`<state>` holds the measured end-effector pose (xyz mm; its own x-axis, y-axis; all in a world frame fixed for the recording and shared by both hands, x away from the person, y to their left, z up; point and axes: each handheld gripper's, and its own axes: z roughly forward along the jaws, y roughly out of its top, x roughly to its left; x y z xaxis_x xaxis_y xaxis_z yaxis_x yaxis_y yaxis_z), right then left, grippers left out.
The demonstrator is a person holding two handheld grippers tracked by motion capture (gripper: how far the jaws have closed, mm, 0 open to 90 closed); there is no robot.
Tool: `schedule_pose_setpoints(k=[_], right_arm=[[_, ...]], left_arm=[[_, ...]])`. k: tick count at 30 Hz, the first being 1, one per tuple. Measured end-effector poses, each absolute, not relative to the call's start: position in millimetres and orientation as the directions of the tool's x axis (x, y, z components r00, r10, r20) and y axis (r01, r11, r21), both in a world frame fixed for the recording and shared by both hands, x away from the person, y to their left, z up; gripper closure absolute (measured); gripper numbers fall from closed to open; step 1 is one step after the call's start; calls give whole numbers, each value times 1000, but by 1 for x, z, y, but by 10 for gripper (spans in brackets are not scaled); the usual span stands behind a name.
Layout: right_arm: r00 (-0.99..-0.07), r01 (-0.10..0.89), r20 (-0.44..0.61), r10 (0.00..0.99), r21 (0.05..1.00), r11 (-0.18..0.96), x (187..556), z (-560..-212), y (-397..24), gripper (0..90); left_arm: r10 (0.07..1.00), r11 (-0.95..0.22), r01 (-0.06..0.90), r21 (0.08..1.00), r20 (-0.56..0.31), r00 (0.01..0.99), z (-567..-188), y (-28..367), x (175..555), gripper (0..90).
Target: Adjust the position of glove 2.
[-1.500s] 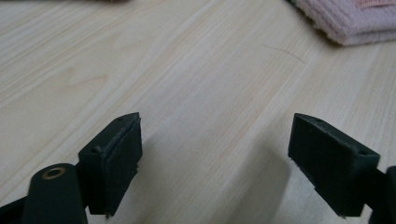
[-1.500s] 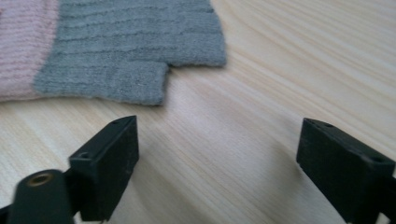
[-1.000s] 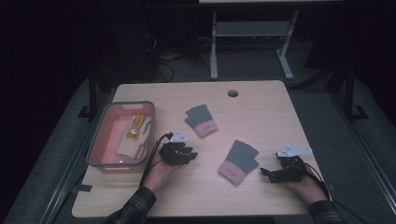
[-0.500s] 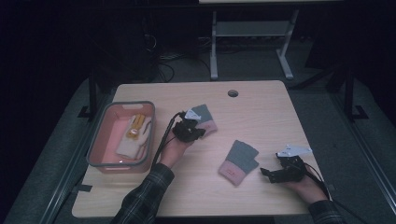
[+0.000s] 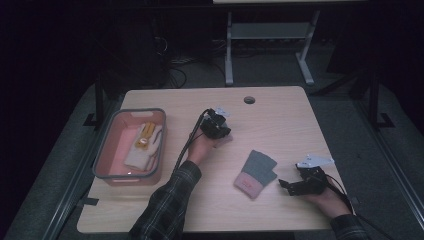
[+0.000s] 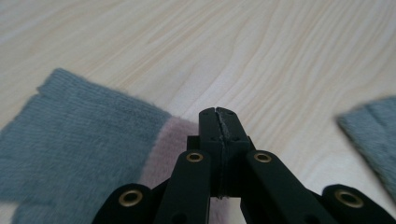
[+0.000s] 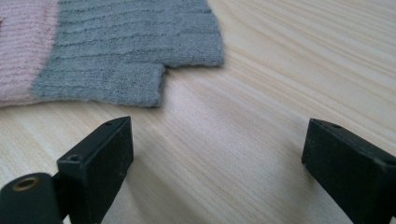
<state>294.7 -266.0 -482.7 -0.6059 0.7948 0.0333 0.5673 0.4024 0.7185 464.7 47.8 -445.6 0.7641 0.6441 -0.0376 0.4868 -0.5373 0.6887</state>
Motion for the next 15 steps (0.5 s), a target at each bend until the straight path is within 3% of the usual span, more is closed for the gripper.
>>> schedule_pose_setpoints(k=[6,15], right_arm=[[-605,568,33,795,718,402,295,-483,-266,84],[-604,572,37,796,716,400,294,-483,-266,84]], left_arm=[[637,-562,503,657,-44,769,-454,47,465,896],[601,-550,504,666,-103,793,-456,63,435,897]])
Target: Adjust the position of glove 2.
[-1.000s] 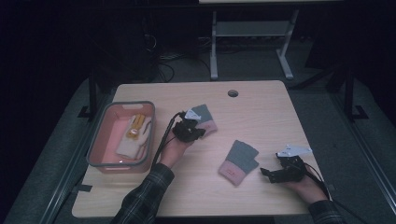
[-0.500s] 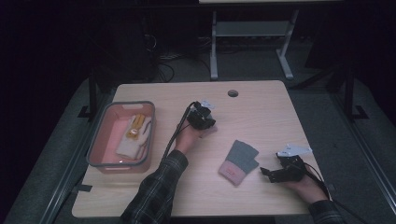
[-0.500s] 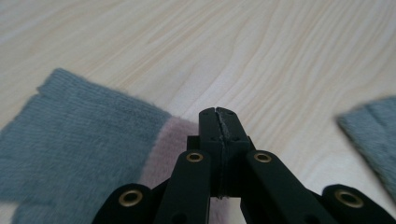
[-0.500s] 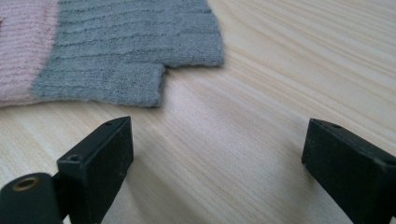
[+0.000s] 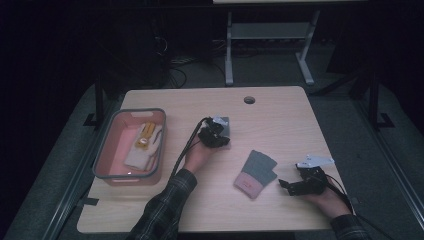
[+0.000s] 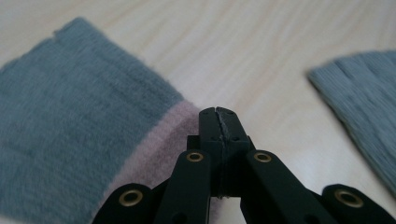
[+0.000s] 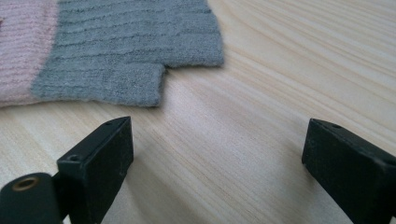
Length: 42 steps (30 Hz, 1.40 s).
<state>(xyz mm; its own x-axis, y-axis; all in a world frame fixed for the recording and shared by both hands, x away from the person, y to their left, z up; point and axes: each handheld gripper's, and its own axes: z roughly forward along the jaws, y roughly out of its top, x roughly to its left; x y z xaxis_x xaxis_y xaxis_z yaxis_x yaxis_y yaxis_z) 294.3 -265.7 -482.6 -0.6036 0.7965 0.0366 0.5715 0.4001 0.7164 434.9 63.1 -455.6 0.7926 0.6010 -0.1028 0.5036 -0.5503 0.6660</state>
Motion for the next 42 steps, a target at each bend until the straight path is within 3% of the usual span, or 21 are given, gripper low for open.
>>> schedule_pose_setpoints(k=[18,30,36,42], right_arm=[[-603,570,34,797,717,401,295,-483,-266,84],[-602,571,35,798,717,399,295,-483,-266,84],[-598,574,36,801,717,396,295,-483,-265,84],[-599,573,35,800,717,397,295,-483,-266,84]], left_arm=[[498,-653,439,617,-88,863,-448,90,362,897],[500,-669,440,599,-74,863,-442,116,328,891],[514,-657,414,630,-27,857,-435,105,330,646],[517,-678,412,609,-4,856,-442,89,337,512]])
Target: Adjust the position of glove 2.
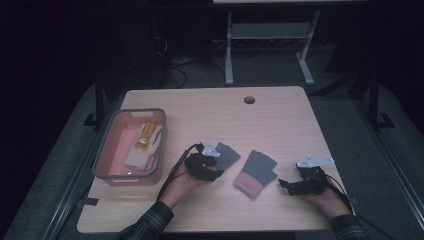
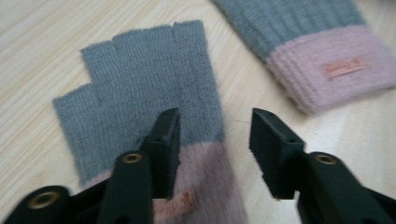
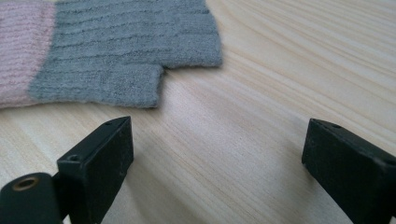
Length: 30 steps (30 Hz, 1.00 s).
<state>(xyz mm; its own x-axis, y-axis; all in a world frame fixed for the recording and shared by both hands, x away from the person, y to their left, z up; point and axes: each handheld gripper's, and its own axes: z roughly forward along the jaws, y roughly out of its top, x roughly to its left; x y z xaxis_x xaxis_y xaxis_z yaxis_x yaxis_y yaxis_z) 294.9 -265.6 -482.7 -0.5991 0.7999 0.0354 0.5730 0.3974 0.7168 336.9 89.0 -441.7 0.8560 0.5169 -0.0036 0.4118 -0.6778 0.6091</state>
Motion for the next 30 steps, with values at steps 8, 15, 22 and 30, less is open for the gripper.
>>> schedule_pose_setpoints(k=[8,15,22,30], right_arm=[[-598,574,36,801,717,396,295,-483,-265,84],[-598,574,35,801,717,397,295,-483,-265,84],[-594,576,36,804,716,394,295,-483,-265,88],[-611,583,46,790,702,410,295,-476,-264,279]], left_arm=[[522,-703,395,592,51,852,-453,86,339,602],[509,-711,384,589,54,859,-451,84,337,782],[522,-658,417,627,-21,853,-443,92,340,819],[525,-563,431,705,-99,846,-423,101,339,819]])
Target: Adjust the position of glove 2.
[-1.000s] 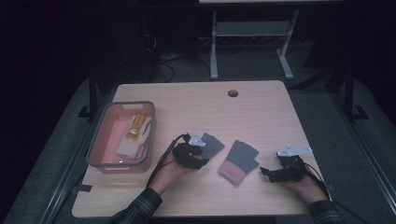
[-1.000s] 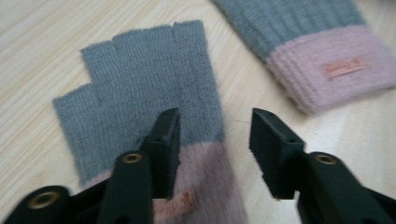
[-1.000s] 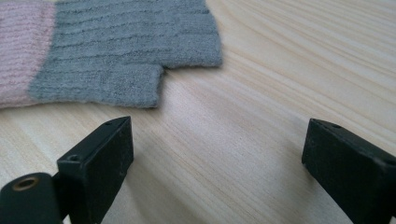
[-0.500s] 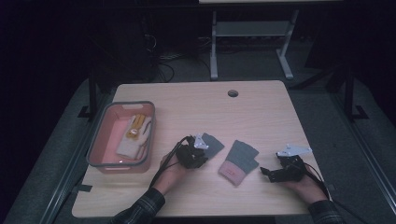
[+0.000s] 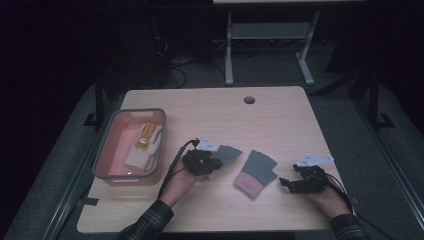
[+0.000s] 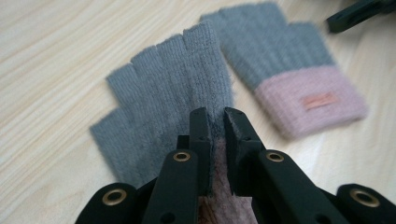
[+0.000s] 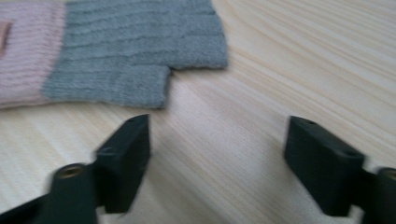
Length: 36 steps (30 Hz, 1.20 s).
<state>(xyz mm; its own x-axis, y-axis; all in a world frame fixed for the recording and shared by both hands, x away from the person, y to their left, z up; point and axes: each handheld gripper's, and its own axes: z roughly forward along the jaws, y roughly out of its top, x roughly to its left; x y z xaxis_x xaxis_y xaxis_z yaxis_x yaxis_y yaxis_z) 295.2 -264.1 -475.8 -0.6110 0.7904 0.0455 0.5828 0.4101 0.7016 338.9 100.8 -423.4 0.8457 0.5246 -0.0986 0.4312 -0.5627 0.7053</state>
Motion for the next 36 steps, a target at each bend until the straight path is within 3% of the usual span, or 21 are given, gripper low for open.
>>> schedule_pose_setpoints(k=[9,13,16,21,30,36], right_arm=[[-673,563,93,734,708,426,292,-466,-261,698],[-688,569,116,716,699,434,292,-464,-260,836],[-694,573,128,708,694,436,291,-463,-258,892],[-706,570,129,696,687,450,290,-464,-254,892],[-718,569,133,683,677,466,291,-466,-249,727],[-711,575,134,690,676,461,292,-468,-249,677]], left_arm=[[515,-492,435,754,-151,844,-411,105,337,819],[512,-471,444,762,-174,841,-408,107,338,818],[508,-468,444,764,-179,843,-407,107,338,818],[491,-464,436,771,-185,851,-404,106,337,818],[445,-449,444,776,-237,864,-404,96,333,816],[399,-427,456,781,-290,870,-403,87,330,809]])
